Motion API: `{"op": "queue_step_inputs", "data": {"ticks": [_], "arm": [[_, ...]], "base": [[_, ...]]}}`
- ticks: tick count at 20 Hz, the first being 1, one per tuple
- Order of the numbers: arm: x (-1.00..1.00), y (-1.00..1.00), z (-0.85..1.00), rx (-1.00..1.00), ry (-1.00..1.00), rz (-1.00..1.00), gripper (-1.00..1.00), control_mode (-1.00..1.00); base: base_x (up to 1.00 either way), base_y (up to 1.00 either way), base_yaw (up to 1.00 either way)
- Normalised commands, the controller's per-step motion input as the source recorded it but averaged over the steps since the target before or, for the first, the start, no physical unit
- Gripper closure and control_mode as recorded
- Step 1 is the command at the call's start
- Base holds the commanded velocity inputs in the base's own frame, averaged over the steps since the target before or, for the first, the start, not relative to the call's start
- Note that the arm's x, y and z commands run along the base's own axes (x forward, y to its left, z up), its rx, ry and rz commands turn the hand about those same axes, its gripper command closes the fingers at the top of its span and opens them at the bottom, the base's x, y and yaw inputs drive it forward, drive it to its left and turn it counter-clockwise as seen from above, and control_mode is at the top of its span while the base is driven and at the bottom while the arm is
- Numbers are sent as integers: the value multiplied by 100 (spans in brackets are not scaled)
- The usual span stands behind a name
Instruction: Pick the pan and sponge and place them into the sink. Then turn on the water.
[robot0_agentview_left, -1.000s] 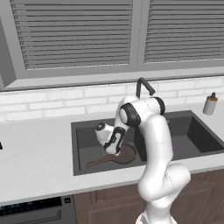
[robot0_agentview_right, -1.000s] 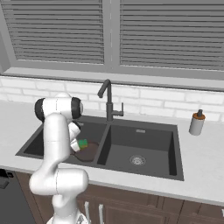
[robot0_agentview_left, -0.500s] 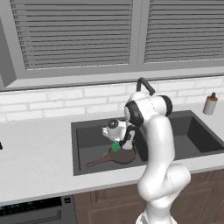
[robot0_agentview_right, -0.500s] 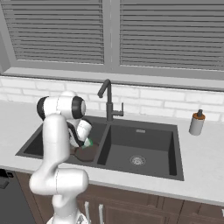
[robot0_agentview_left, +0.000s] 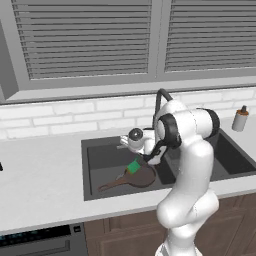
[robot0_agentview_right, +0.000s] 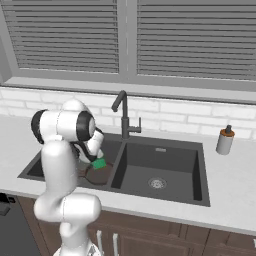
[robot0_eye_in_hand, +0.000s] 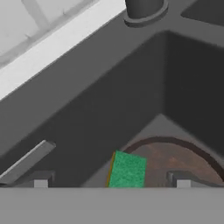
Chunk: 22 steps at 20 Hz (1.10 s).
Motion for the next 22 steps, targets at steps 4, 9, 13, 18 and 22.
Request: {"op": "queue_step_inputs", "data": {"ticks": [4,9,13,18,22], "arm": [[-78,21,71,0,-14,-3,-100,-100],[-75,24,69,0,-4,0,-100,-100],[-57,17,80,-2,-1,0,-100,-100],[-44,1,100,-1,-2,3,-100,-100],[-41,0,100,0,0,2,-100,-100]], "base": [[0,0,0],[0,0,0],[0,0,0],[0,0,0],[0,0,0]]}}
